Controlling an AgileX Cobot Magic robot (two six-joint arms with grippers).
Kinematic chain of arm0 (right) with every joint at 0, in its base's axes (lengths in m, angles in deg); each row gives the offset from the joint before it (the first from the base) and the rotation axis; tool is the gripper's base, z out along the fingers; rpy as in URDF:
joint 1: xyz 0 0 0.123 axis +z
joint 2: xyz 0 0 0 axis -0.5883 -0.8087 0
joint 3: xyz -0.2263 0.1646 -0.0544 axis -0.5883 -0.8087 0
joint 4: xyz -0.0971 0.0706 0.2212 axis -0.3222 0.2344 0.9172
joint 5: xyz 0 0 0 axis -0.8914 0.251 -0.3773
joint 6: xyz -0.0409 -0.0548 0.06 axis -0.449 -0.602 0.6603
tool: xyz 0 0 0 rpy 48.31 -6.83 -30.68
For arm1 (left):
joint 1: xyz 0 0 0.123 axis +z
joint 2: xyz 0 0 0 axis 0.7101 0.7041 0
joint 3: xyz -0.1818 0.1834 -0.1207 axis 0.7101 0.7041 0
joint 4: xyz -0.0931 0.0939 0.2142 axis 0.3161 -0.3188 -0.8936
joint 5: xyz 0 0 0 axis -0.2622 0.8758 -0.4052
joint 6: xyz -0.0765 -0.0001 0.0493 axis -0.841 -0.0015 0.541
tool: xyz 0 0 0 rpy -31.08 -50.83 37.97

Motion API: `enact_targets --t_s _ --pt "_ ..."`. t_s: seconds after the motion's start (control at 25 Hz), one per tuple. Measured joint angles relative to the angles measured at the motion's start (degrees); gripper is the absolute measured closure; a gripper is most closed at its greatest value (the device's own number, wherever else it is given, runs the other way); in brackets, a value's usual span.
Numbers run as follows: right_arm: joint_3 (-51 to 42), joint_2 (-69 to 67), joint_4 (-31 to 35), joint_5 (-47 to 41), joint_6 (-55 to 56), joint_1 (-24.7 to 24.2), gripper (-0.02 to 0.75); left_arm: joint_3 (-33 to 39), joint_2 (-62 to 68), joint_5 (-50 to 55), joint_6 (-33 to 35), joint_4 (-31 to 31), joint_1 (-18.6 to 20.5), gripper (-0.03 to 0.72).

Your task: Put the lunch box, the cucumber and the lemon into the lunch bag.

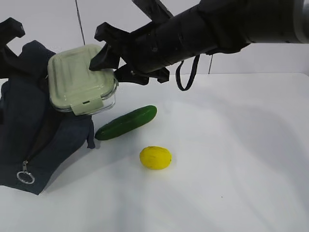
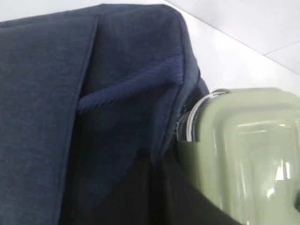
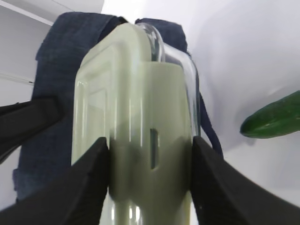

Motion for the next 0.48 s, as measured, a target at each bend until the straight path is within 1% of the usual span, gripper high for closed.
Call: enact_targets --t_s 0.2,0.48 --pt "0.00 -0.53 -1.79 1.62 0.00 0.08 0.340 0.00 0.00 -0.12 0.00 0.22 -0.40 0.694" --pt "0.13 -0.63 -5.67 4.08 0.08 1.50 0.341 0.00 0.00 -2.43 -0.13 0.88 -2.79 0.694"
